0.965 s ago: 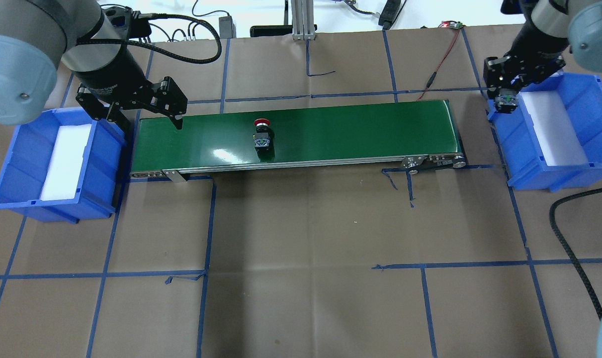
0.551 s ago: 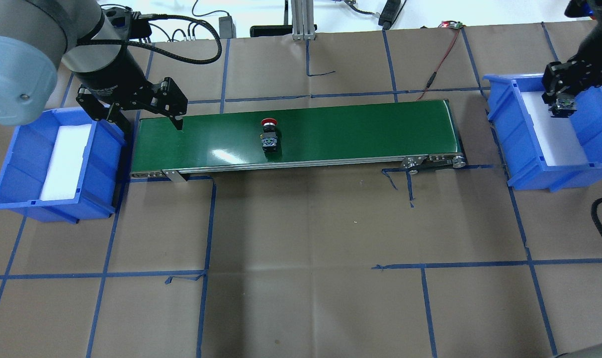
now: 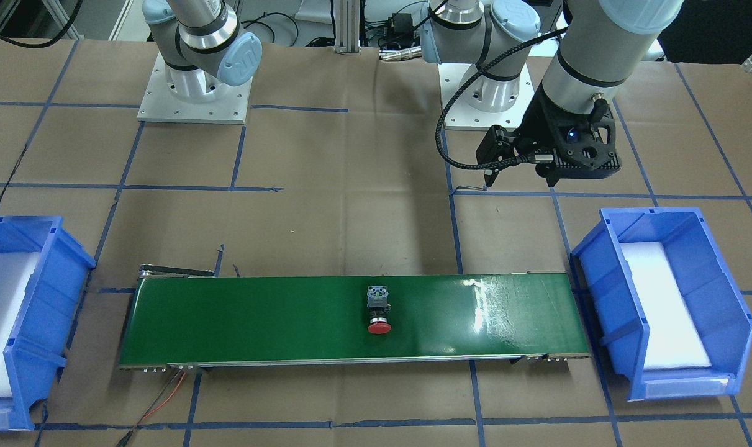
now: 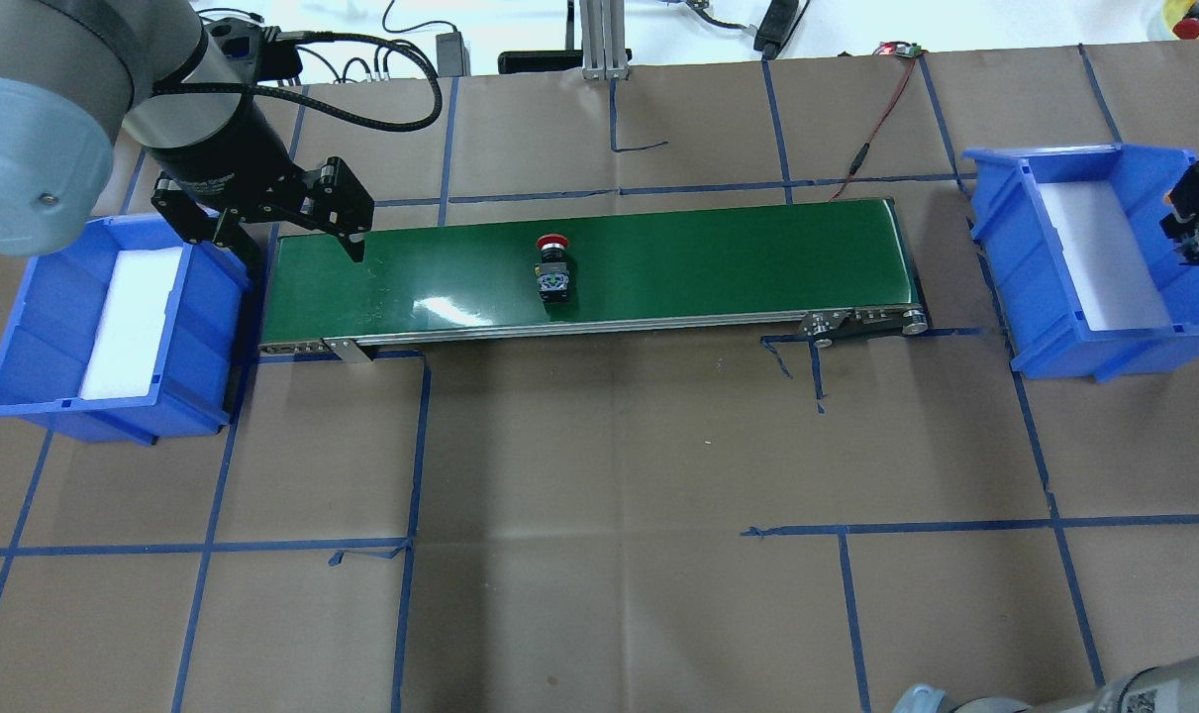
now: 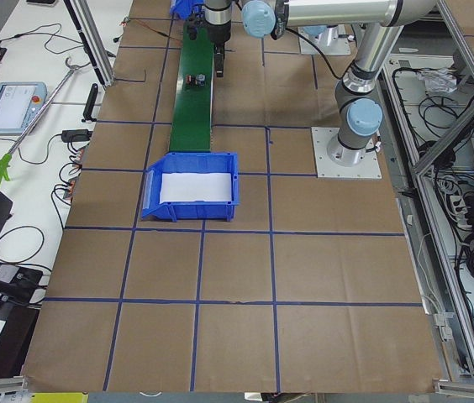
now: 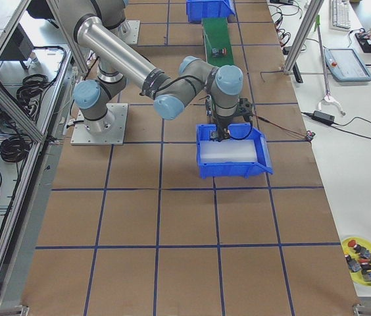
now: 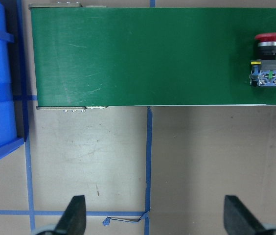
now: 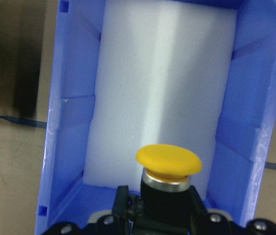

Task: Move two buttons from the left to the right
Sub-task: 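Carry the yellow button with the right gripper into the foam-lined bin, then release the yellow button in the bin and raise the right gripper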

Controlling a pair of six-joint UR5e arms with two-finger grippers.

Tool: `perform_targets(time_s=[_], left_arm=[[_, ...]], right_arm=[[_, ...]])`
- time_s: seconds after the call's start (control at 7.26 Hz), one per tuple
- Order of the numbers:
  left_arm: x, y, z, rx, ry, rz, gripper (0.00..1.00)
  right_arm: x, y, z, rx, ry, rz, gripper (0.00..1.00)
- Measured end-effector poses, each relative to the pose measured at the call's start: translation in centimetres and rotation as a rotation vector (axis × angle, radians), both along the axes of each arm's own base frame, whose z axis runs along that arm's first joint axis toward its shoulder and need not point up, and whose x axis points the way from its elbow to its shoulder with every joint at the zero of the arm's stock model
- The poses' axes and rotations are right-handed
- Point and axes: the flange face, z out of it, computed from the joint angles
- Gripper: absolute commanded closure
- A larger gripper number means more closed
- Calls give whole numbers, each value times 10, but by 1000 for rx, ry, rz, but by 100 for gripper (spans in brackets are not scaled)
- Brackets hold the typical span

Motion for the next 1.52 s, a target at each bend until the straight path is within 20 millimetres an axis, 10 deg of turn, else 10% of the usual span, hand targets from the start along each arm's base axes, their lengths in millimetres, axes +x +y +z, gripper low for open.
perform_targets(time_s=[0.96, 1.1, 1.24, 1.52], left_arm=[[0, 0, -2, 3, 0, -1, 0], [0, 1, -2, 4, 0, -4, 0], [0, 2, -2, 3, 0, -5, 0], [0, 3, -2, 4, 0, -5, 0]], right_arm=[[3, -16, -131, 119, -44, -86, 94], [4, -15, -143, 126, -44, -89, 82], [5, -14, -150, 129, -45, -89, 33], [6, -16, -153, 123, -57, -91, 1]])
